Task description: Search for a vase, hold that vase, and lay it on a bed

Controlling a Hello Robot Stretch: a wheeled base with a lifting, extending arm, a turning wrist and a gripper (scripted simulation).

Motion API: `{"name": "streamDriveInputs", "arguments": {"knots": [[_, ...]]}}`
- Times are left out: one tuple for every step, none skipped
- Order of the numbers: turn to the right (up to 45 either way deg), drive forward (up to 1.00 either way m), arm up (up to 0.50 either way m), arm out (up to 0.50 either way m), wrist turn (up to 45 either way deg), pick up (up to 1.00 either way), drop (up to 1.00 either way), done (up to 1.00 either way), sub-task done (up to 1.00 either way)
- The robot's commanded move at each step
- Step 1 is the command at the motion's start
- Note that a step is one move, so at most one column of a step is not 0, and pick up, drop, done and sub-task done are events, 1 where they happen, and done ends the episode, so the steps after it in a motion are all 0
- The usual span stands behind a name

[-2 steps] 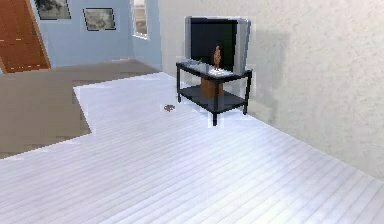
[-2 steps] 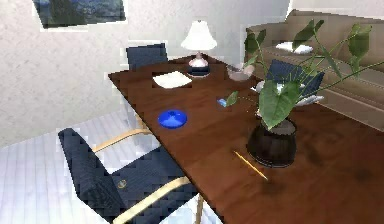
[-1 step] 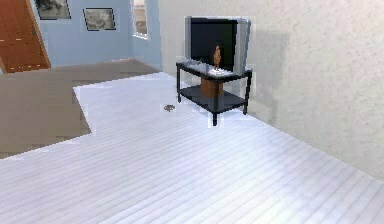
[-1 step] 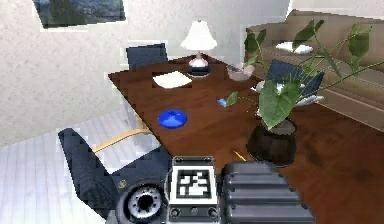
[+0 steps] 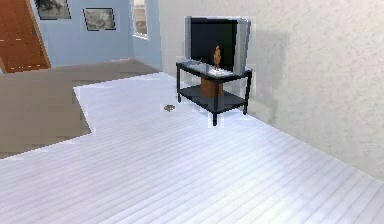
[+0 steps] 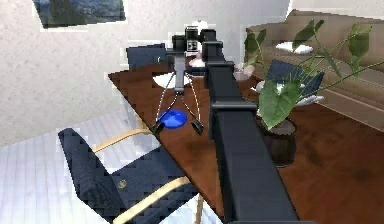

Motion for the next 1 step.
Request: {"name": "streamDriveInputs", "arguments": {"knots": [[0.0, 0.0, 0.0, 0.0, 45.0, 0.0, 0.0, 0.0, 0.0]]}}
